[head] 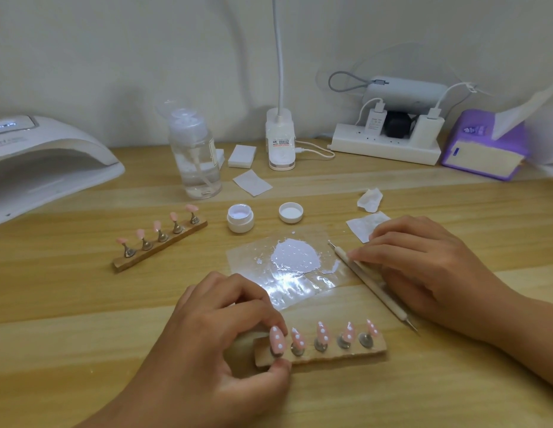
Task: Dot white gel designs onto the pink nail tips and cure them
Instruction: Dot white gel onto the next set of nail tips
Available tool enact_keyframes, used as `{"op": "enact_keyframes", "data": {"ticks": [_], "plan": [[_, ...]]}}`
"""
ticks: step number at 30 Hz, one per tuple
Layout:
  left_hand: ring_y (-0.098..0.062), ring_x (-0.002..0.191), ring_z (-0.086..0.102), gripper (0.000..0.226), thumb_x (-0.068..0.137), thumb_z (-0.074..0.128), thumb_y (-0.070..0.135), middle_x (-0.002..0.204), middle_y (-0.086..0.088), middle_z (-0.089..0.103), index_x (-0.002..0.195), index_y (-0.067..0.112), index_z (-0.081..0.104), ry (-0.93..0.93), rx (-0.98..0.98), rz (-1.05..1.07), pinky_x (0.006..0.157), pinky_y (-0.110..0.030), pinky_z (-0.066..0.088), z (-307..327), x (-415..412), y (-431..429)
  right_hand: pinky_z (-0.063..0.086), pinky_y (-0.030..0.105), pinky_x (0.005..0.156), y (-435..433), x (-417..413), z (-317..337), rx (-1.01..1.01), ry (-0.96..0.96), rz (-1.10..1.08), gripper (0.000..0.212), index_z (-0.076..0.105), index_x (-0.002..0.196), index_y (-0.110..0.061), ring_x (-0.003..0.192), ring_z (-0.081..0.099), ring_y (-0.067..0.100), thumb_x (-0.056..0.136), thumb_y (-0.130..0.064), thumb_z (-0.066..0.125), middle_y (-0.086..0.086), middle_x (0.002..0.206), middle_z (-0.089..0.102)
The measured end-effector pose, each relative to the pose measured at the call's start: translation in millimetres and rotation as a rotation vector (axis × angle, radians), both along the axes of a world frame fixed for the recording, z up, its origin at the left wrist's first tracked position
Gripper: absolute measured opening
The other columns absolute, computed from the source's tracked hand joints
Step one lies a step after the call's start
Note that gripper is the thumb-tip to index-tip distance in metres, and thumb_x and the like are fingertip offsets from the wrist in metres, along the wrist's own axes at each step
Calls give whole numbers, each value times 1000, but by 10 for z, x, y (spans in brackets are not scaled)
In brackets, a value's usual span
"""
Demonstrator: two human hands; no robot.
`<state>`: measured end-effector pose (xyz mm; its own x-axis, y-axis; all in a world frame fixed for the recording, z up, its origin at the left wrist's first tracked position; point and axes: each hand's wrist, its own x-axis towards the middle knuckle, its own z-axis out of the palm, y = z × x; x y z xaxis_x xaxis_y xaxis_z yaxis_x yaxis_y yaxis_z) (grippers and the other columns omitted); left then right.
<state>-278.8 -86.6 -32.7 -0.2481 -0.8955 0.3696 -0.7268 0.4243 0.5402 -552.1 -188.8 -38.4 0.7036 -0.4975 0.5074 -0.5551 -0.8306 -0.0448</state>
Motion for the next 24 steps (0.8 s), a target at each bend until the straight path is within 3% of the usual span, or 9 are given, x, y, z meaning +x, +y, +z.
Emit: {"op": "enact_keyframes", "data": {"ticks": [10, 14, 17, 24], "plan": [[-2, 88, 56, 15, 61, 68, 43, 85, 21, 59, 76, 40, 68, 6, -23, 20, 81, -27, 40, 23, -18, -1, 45, 33, 88, 5, 22, 12, -19, -109, -48, 27, 76, 96, -9, 101, 60, 20, 87, -12, 50, 0, 92, 73], [-3, 84, 55, 8, 65, 66, 43, 82, 20, 58, 71, 38, 67, 36, -38, 19, 79, -29, 40, 30, -23, 0, 43, 35, 90, 117, 49, 138, 115, -204, -16, 20, 71, 81, -13, 101, 61, 19, 76, -15, 51, -5, 85, 68], [-4, 82, 56, 5, 67, 65, 42, 80, 19, 59, 69, 37, 67, 65, -20, 18, 79, -29, 41, 24, -22, -6, 42, 36, 94, 229, 52, 230, 232, -174, 92, 19, 65, 82, -15, 111, 56, 17, 69, -18, 51, -8, 92, 65], [-7, 87, 59, 6, 71, 65, 43, 84, 15, 62, 71, 37, 68, 66, 36, -4, 81, -32, 42, 41, -6, 1, 34, 30, 107, 354, 77, 285, 288, 12, 160, 34, 63, 98, -19, 135, 44, 17, 70, -37, 65, -10, 117, 61]]}}
